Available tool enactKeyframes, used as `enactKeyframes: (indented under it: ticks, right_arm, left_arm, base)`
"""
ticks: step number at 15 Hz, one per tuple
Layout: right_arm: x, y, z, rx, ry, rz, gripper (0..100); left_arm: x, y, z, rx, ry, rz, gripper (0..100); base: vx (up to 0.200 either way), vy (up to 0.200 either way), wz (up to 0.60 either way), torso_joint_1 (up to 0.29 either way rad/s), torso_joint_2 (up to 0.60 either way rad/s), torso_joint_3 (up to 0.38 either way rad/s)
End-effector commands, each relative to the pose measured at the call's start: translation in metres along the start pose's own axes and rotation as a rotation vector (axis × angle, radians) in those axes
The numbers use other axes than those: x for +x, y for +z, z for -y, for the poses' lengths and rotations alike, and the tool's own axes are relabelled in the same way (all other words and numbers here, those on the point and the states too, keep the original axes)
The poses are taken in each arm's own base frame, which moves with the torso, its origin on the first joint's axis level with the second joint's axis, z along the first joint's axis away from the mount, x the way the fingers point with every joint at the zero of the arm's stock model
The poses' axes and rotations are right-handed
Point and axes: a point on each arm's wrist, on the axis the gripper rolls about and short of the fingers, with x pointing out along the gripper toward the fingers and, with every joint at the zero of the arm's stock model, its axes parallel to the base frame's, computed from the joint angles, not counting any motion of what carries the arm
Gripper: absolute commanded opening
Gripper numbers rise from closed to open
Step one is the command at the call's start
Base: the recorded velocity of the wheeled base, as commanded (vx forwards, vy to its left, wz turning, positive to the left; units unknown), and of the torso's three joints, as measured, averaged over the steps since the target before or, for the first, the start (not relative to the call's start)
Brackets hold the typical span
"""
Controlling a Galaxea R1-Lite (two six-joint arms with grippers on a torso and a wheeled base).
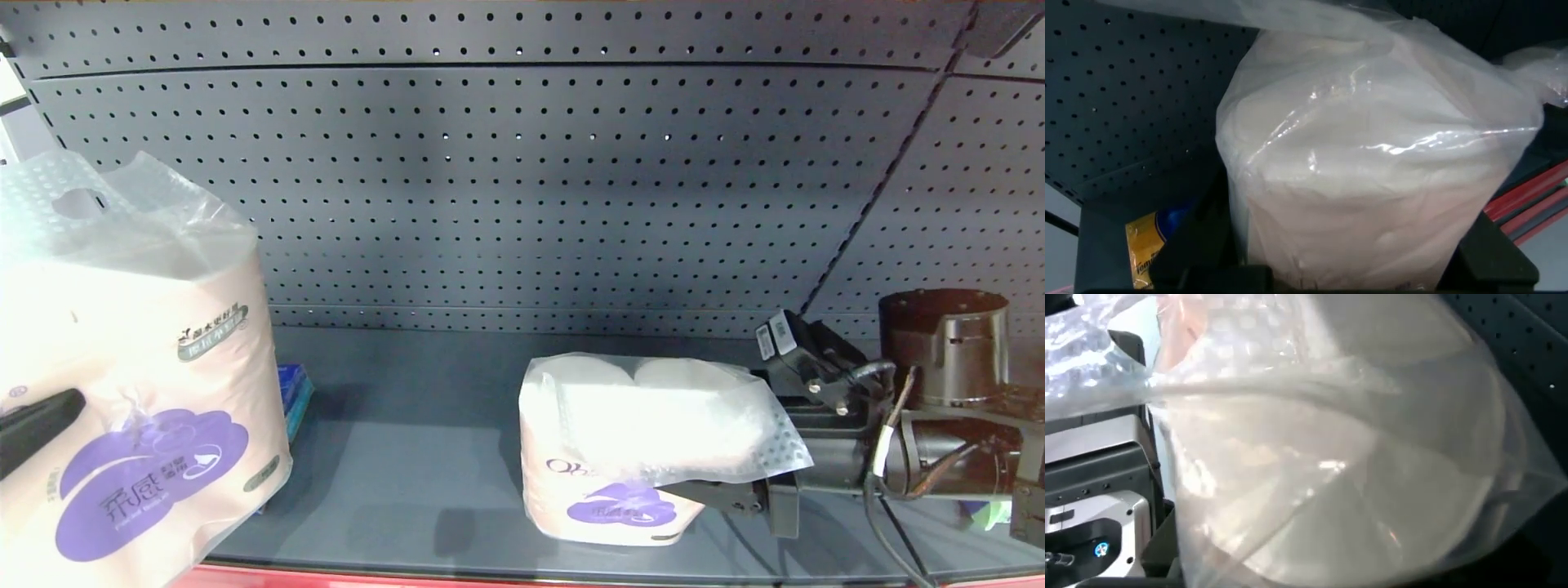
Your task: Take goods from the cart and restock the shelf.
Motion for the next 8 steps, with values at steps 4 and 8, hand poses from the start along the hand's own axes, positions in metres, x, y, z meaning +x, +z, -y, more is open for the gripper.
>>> enactKeyframes:
  ticks: [4, 8]
  right_arm:
    - [0.004, 0.007, -0.023, 0.026, 0.017, -0.006, 0]
    - [0.004, 0.003, -0.029, 0.045, 0.028, -0.019, 0]
  left_arm:
    - [0.0, 0.0, 0.0, -0.005, -0.001, -0.001, 0]
    - [0.0, -0.001, 0.0, -0.005, -0.001, -0.002, 0]
  base:
    - [0.0, 0.0, 0.0, 0.0, 0.0, 0.0]
    - [0.0, 0.0, 0.0, 0.0, 0.0, 0.0]
